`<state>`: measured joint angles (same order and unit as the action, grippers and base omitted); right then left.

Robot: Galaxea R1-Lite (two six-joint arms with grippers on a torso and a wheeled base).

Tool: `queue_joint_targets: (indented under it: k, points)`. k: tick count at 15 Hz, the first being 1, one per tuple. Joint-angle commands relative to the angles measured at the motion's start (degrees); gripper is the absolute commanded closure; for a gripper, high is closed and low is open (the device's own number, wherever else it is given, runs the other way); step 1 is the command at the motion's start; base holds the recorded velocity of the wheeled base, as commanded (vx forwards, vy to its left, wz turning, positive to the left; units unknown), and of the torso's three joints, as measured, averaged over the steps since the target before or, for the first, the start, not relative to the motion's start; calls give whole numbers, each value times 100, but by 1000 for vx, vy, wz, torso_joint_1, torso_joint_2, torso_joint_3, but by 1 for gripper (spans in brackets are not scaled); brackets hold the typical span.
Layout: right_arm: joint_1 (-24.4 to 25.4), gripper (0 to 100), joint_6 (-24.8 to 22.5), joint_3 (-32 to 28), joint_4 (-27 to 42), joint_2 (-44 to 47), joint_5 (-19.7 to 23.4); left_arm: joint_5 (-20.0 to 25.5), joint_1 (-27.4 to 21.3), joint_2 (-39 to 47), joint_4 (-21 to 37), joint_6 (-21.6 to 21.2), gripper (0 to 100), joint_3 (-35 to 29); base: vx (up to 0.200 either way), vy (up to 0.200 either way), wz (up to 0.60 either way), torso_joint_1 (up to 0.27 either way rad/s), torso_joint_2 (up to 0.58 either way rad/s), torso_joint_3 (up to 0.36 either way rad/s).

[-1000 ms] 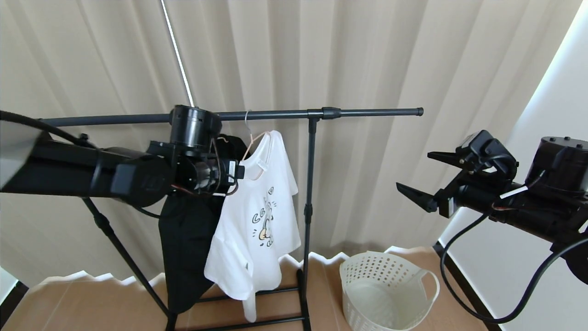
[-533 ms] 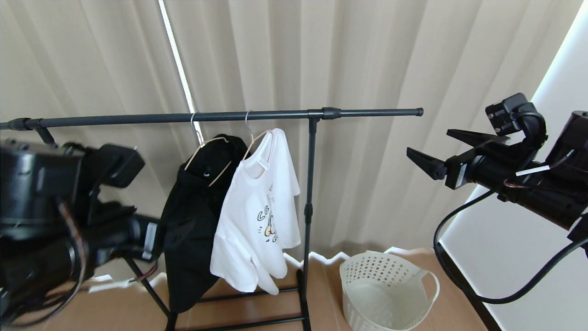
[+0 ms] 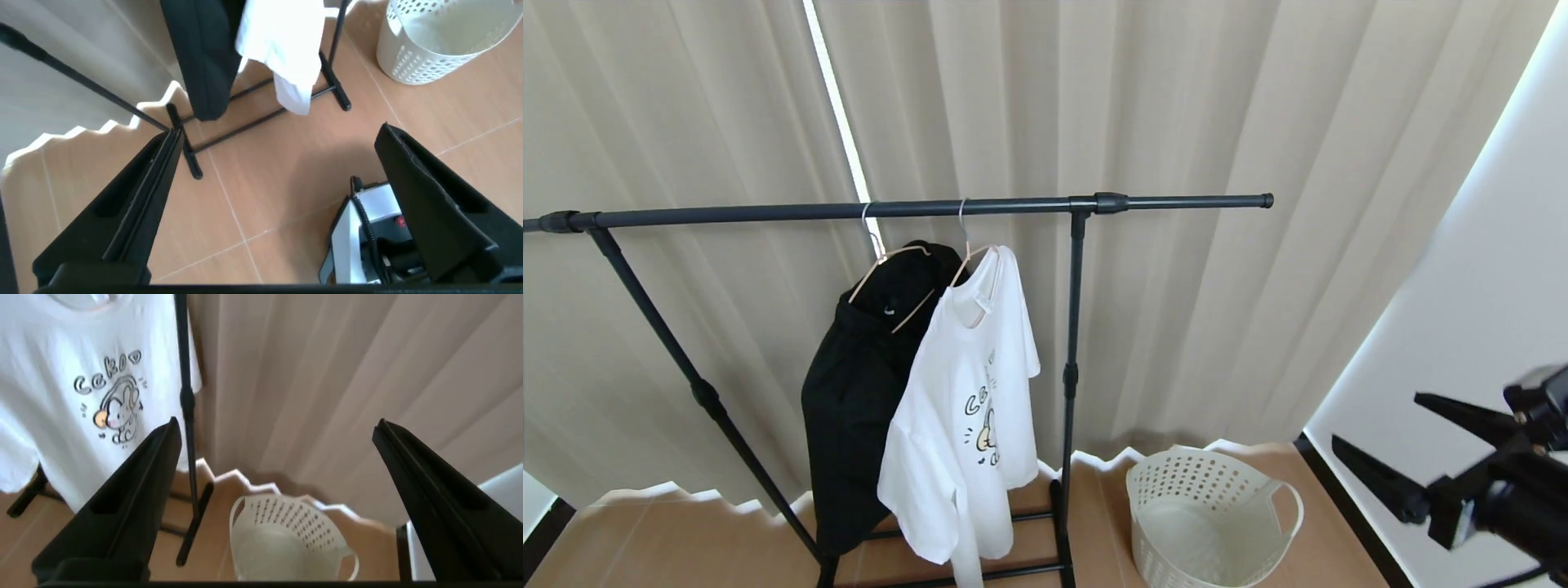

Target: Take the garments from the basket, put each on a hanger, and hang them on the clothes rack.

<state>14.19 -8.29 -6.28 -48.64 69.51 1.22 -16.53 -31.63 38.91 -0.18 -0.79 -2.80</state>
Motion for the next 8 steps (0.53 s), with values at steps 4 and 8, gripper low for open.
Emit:
queue_joint_targets:
  k: [4,8]
  points:
    - [-48,0,126,619,3985,-4262,-201,-351,579,-1105,326,-237,0,140,0,0,0,0,0,0]
    - [-558,0,680,496,5180,-5642,-658,-360,2838,-2380,308,-1415,0,105,0,0,0,0,0,0]
